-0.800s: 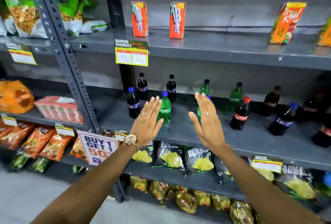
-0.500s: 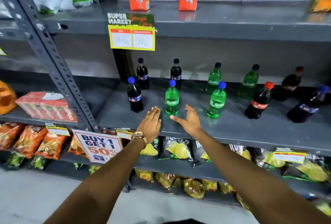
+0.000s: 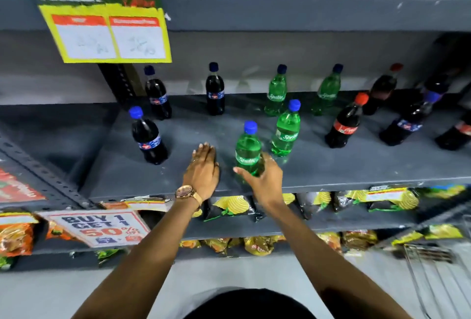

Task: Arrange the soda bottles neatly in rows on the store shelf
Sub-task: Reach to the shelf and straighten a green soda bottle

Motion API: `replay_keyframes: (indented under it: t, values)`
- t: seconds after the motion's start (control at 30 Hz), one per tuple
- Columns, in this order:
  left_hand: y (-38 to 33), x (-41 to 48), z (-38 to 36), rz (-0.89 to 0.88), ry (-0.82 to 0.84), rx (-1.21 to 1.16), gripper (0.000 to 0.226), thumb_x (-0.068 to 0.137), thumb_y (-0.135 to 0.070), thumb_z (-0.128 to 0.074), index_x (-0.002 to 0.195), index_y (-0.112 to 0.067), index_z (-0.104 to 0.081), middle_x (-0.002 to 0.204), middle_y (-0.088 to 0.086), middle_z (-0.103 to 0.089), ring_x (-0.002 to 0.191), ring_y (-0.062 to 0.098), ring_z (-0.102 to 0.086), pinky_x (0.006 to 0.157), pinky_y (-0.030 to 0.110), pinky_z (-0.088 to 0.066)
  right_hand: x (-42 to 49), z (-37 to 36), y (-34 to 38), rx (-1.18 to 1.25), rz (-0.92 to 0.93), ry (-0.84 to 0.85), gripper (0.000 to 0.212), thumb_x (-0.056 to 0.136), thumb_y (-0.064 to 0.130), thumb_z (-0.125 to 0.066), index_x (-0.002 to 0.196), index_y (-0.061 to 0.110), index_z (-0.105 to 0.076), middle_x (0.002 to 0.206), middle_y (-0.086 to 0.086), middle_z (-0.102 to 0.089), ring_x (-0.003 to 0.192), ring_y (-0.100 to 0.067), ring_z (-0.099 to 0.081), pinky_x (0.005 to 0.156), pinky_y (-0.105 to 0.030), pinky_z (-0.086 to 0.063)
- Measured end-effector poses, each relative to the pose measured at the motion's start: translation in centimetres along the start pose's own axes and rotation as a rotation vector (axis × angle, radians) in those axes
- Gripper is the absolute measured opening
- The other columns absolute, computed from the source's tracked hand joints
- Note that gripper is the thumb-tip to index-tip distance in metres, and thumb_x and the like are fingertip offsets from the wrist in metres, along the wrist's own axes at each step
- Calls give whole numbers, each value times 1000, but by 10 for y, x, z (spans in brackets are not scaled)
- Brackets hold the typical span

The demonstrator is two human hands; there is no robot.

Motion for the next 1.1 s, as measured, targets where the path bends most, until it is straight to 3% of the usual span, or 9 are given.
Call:
replay_keyframes:
  t: [0.27, 0.4, 0.53, 0.63, 0.77, 0.9, 1.0, 1.03, 1.1]
  values:
    - [-42, 23, -27, 38, -10, 4, 49, 94, -18, -38, 138, 2, -30, 151, 24, -26, 143, 34, -16, 120, 45, -11, 12, 116, -48, 13, -156, -316, 53, 69, 27, -83, 111, 14, -53, 102, -4, -70, 93, -19, -68, 86, -40, -55]
    - [-52, 28, -32, 78, -12, 47, 50, 95, -20, -35, 139, 2, -28, 152, 24, -24, 143, 34, -16, 120, 45, -11, 59, 128, -51, 12, -138, -226, 54, 72, 19, -81, 116, 9, -52, 104, -2, -69, 91, -16, -66, 81, -17, -53]
    - [-54, 28, -32, 74, -12, 84, 50, 95, -19, -36, 139, 3, -27, 151, 24, -24, 143, 33, -17, 119, 43, -8, 89, 121, -57, 8, -106, -177, 51, 74, 17, -79, 115, 8, -50, 104, -4, -68, 95, -20, -65, 89, -40, -54]
    - [-56, 27, -29, 72, -9, 90, 50, 95, -20, -34, 140, 1, -25, 153, 21, -23, 143, 31, -15, 119, 40, -6, 96, 118, -57, 10, -75, -157, 51, 76, 18, -77, 117, 6, -50, 103, -1, -65, 97, -18, -63, 92, -42, -51]
    - [-56, 25, -28, 73, -6, 88, 50, 96, -21, -34, 141, -1, -24, 153, 20, -22, 144, 29, -14, 119, 39, -5, 67, 124, -65, 167, -107, -187, 61, 78, 21, -76, 132, 13, -47, 125, -1, -60, 114, -13, -58, 96, -20, -47]
    - [-57, 26, -29, 81, 0, 90, 50, 96, -21, -34, 141, 0, -24, 153, 20, -22, 144, 30, -14, 120, 41, -7, 39, 174, -77, 217, -105, -575, 41, 88, 30, -64, 120, 9, -51, 107, -9, -58, 96, -20, -57, 72, -6, -45]
    - [-58, 25, -29, 90, 7, 97, 50, 96, -22, -33, 141, 0, -24, 153, 20, -21, 144, 30, -14, 119, 39, -5, 64, 238, -98, 53, -147, -776, 59, 86, 36, -65, 128, 3, -41, 114, -13, -49, 105, -30, -49, 92, -30, -46]
    - [-57, 25, -29, 97, 13, 98, 50, 97, -22, -33, 141, -1, -23, 154, 19, -20, 144, 29, -13, 119, 38, -5, 77, 257, -105, -23, -206, -765, 72, 82, 36, -69, 135, 2, -35, 125, -18, -46, 116, -35, -45, 101, -41, -40]
    - [-58, 25, -28, 103, 17, 99, 51, 97, -23, -33, 142, -2, -23, 154, 19, -19, 144, 29, -13, 119, 37, -4, 107, 286, -116, -102, -320, -684, 95, 74, 32, -78, 144, 0, -23, 144, -23, -33, 132, -41, -33, 110, -46, -28]
Point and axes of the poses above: each hand's wrist, its own x-axis towards the middle knuckle, its own z-axis out of the back of the hand, y = z × x, the point moved 2 cm from there along x, towards the middle knuckle
